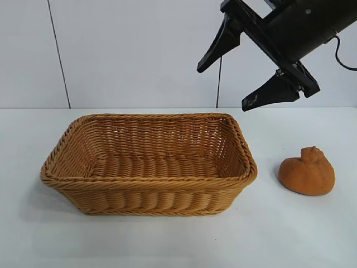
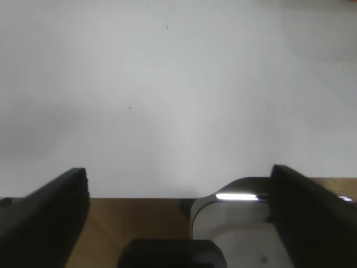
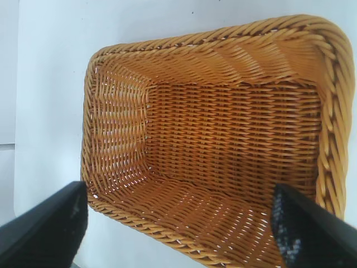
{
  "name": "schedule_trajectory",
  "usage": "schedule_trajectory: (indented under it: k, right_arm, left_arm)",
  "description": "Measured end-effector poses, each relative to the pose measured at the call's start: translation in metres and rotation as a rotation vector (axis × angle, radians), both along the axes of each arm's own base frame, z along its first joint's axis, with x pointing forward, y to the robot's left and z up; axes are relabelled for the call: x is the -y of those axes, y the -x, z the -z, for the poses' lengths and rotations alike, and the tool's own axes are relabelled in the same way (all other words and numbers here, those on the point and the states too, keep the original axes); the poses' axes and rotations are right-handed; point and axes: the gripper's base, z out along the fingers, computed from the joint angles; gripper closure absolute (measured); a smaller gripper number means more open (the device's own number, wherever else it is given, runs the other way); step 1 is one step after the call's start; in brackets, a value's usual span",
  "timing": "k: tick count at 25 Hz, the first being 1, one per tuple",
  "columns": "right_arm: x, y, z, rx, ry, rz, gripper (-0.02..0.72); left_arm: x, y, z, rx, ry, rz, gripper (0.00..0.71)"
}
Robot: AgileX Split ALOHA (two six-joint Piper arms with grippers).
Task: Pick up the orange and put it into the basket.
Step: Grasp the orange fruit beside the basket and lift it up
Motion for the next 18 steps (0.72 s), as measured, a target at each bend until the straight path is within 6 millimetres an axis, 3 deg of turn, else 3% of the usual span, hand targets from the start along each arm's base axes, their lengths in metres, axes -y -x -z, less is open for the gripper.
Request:
schedule_trajectory:
  k: [8, 11, 18]
  right_arm:
    - [0.019, -0.012, -0.03, 0.042, 0.28, 0.002, 0.094]
    - [0.04, -0.016, -0.031, 0.035, 0.379, 0.06, 0.094]
    - [0.094, -0.031, -0.022, -0.013, 0.426, 0.205, 0.094]
  left_arm:
    - [0.001, 0.037, -0.005, 0.242, -0.006, 0.0, 0.091]
    - [0.001, 0.048, -0.005, 0.314, -0.008, 0.0, 0.091]
    - [0.001, 0.049, -0.005, 0.322, -0.009, 0.0, 0.091]
